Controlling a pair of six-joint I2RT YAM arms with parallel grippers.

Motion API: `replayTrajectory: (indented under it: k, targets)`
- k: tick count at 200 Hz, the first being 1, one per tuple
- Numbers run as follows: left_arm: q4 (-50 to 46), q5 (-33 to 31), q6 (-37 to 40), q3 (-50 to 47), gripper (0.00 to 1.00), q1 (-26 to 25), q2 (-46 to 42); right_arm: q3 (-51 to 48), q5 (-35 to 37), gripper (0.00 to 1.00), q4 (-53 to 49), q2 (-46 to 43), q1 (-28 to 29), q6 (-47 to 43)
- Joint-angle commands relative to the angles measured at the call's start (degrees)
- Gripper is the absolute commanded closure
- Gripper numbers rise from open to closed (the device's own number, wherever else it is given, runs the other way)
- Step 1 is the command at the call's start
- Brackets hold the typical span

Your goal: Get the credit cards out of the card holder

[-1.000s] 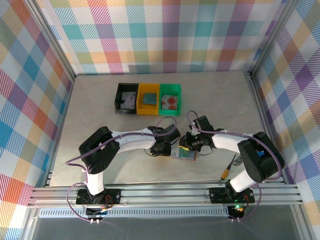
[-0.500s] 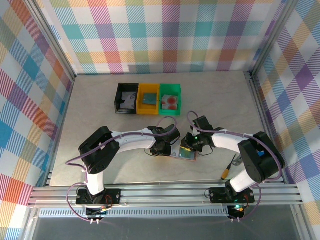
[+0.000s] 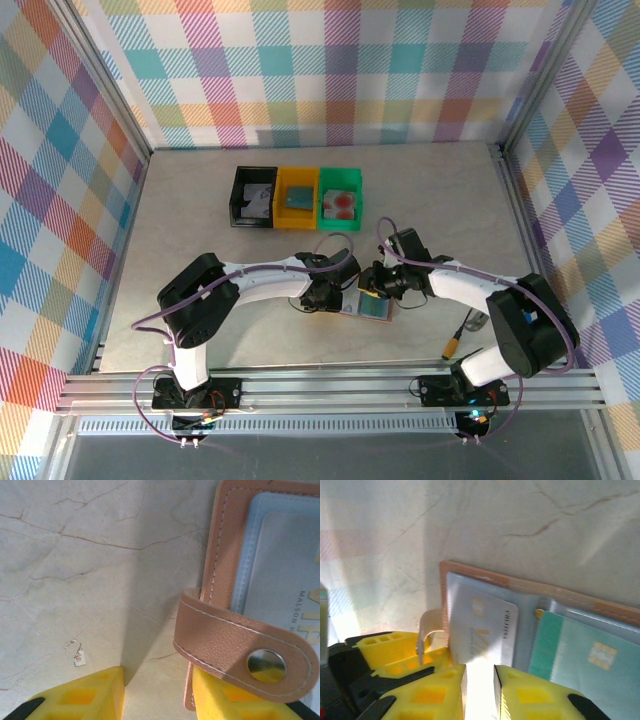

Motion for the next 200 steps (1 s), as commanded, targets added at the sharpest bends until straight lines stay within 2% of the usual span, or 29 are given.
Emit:
replayTrajectory:
  k: [1,47,95,200]
  targets:
    - [5.3,7.7,-0.8,-2.7,0.61,-0.6,6.9,-0.6,-3.0,0.79,3.3,1.1,0.2,0.6]
    - [5.3,7.8,-0.8,-2.7,0.61,-0.6,6.9,0.0,-2.3,0.80,3.7,5.2,0.2,0.8]
    - [5.4,7.9,-0.7,-2.7,0.61,-0.6,7.0,0.0,1.2,0.80,1.8,5.1,0.2,1.2]
    - [5.5,8.1,-0.7,-2.6,0.62,-0.6,7.4,-0.8,-1.0,0.80,4.5,6.2,0.4,1.6]
